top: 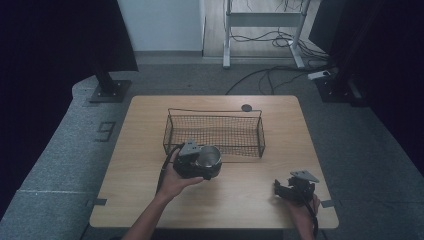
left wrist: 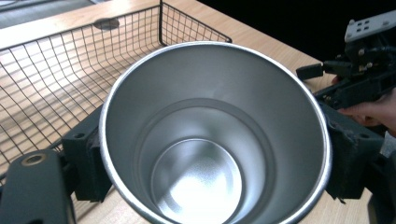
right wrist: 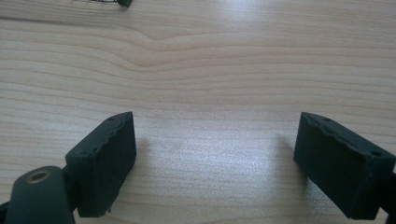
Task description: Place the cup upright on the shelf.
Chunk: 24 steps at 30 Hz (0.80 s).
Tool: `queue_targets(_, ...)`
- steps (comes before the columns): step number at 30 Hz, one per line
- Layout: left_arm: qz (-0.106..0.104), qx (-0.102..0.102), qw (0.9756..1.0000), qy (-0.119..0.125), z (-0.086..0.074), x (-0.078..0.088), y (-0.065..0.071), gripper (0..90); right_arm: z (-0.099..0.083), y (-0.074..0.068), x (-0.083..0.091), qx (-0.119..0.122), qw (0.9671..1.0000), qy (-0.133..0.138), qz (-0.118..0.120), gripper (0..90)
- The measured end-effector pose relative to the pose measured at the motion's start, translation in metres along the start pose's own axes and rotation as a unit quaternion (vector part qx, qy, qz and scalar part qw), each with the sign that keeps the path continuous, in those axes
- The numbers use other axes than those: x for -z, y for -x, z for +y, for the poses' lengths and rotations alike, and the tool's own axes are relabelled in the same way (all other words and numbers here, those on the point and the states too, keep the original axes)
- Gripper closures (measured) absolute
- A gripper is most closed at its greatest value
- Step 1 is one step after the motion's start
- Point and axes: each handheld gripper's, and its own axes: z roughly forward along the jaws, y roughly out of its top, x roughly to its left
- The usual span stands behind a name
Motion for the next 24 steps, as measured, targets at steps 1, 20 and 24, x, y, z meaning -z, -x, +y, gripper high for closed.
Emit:
queue_targets(1,0.000,0.001,1.0000,0.002,0.001,0.001,-0.001,14.6,0.000,0.000,0.000,0.000,1.0000,0.000,0.000,12.7)
queue_targets(20,0.011,0.013,0.9998,0.007,0.010,0.009,-0.018,14.7,0.000,0.000,0.000,0.000,1.0000,0.000,0.000,12.7)
queue_targets(24,0.012,0.017,0.9997,0.008,0.010,0.008,-0.021,14.7,0.000,0.000,0.000,0.000,1.0000,0.000,0.000,12.7)
